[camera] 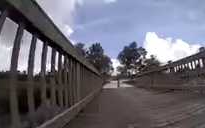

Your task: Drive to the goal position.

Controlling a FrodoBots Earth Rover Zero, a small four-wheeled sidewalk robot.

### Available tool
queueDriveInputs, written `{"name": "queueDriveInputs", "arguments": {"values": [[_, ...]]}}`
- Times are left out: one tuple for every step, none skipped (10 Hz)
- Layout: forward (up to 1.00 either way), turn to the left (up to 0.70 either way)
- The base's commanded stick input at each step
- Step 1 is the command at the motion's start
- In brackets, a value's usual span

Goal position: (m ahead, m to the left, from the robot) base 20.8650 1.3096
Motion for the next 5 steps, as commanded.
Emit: {"name": "queueDriveInputs", "arguments": {"values": [[0.85,0.0],[0.85,0.0],[0.85,-0.04],[0.85,-0.21],[0.85,-0.3]]}}
